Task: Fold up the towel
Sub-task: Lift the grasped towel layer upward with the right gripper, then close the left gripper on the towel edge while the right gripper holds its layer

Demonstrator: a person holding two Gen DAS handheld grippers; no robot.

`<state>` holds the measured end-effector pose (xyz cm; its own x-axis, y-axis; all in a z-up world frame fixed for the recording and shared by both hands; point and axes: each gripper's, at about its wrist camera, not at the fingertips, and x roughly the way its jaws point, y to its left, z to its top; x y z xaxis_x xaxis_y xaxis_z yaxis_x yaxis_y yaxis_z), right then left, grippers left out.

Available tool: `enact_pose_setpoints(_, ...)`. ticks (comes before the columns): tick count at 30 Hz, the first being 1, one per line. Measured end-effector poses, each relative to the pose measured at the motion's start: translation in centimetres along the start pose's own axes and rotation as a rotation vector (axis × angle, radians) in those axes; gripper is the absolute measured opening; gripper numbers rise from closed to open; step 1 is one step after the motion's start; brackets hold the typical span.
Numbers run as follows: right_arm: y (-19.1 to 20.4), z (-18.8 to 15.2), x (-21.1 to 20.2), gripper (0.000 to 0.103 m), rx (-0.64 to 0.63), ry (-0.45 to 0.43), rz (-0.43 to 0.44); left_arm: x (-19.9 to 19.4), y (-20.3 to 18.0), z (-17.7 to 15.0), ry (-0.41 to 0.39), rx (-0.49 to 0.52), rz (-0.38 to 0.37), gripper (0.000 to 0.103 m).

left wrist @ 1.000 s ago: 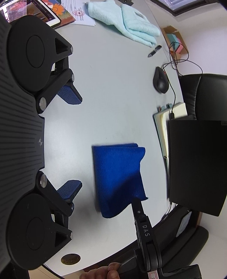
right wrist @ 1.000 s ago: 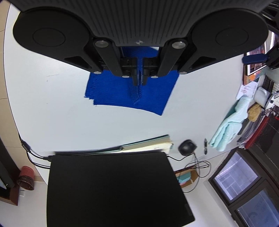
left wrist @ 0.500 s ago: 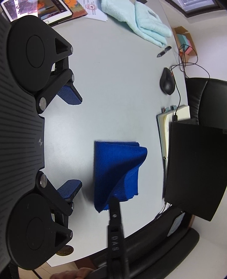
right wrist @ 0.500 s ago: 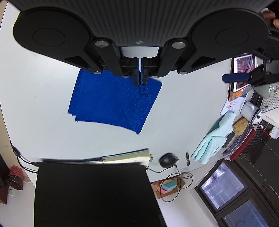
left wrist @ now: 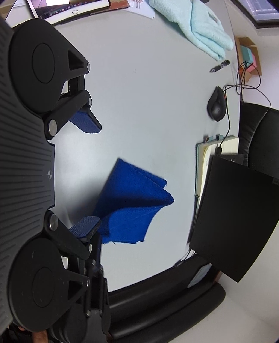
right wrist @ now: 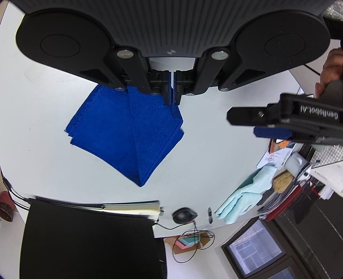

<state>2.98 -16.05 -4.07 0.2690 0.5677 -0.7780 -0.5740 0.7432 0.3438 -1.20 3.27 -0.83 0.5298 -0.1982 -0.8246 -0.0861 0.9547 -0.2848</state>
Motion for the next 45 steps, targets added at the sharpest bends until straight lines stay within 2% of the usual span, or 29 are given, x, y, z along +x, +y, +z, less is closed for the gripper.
enact_pose_setpoints(14, 2.7, -1.9, 0.0, 0.002, -0.077, 0.019, 0.038, 1.3, -0.2, -0.1, 0.078, -0.046, -0.108, 0.071)
enact_pose_setpoints(21, 2.7, -2.4, -0.3, 0.002, -0.068, 0.008, 0.044, 2.7, 0.6, -0.4, 0.151, -0.13, -0.174, 0.05)
enact_pose_setpoints(26, 2.8, -2.7, -0.6, 0.002, -0.066, -0.006, 0.05, 4.0, 0.6, -0.5, 0.201, -0.168, -0.216, 0.047)
enact_pose_setpoints(28, 2.9, -2.9, -0.8, 0.002, -0.067, -0.009, 0.05, 4.5, 0.7, -0.6, 0.223, -0.19, -0.235, 0.038)
enact_pose_setpoints(32, 2.8, -3.1, -1.0, 0.002, -0.063, -0.01, 0.058, 5.5, 1.0, -0.6, 0.257, -0.238, -0.264, 0.03)
enact_pose_setpoints(33, 2.8, -3.2, -1.1, 0.002, -0.06, -0.01, 0.062, 5.7, 1.0, -0.6, 0.263, -0.244, -0.27, 0.025)
enact_pose_setpoints(34, 2.7, -3.2, -1.1, 0.002, -0.06, -0.009, 0.064, 5.8, 0.9, -0.6, 0.266, -0.245, -0.273, 0.017)
enact_pose_setpoints(37, 2.6, -3.3, -1.2, 0.002, -0.06, -0.005, 0.067, 5.9, 0.6, -0.5, 0.262, -0.233, -0.274, 0.006)
enact_pose_setpoints(39, 2.6, -3.3, -1.3, 0.002, -0.061, -0.007, 0.066, 5.8, 0.3, -0.5, 0.249, -0.22, -0.265, 0.002)
enact_pose_setpoints(45, 1.8, -3.3, -1.9, 0.006, -0.046, 0.002, 0.063, 5.1, 0.4, -0.5, 0.218, -0.198, -0.224, 0.002)
